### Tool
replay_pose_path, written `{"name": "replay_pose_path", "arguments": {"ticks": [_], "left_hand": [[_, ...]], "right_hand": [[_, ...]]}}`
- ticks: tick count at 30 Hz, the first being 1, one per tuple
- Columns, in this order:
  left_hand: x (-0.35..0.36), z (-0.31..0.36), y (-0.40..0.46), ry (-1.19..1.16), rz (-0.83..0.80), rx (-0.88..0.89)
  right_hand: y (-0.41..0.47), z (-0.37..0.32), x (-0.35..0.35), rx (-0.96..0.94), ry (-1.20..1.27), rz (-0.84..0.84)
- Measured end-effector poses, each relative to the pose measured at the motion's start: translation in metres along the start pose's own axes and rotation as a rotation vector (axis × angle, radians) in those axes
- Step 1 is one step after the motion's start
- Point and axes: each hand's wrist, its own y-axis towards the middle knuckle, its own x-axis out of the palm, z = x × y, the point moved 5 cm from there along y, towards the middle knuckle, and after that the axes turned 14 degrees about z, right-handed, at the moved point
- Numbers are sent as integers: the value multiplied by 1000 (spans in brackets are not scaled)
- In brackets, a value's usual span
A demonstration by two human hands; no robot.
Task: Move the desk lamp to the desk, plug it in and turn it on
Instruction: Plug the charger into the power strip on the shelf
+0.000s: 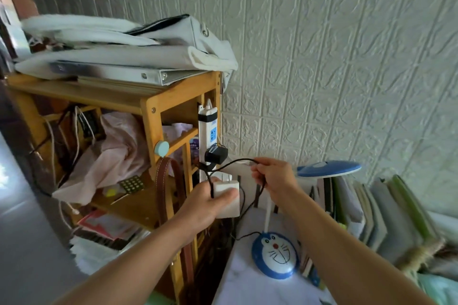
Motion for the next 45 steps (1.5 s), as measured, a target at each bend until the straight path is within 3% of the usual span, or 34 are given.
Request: {"name": "replay_pose_path", "arguments": {"ticks": [5, 11, 16, 21, 28, 31, 36, 38, 40, 45], "left_hand": [[-3, 9, 4, -45, 32, 18], [-21, 20, 8, -7, 199, 53], [-27, 37, 13, 77, 183, 212], [-25, 45, 21, 94, 179, 233], [-13, 53, 26, 39, 89, 208], [-6, 57, 27, 29, 37, 195], [2, 67, 27, 7, -39, 215], [3, 70, 28, -11, -46, 226], [2, 72, 29, -25, -51, 232], [-1, 67, 34, -11, -45, 190]], "right_hand": [[1, 5, -23, 27, -141, 139], [14, 28, -48, 83, -267, 231], [23, 36, -66, 225, -237, 365], [23, 33, -70, 211, -284, 381], [11, 14, -50, 92, -373, 100], [2, -7, -30, -11, -294, -49], [-19, -40, 4, -337, -324, -459], [-28, -42, 15, -368, -343, -611], [-30, -38, 20, -342, -307, -643], [-17, -32, 14, -253, -163, -501]]}}
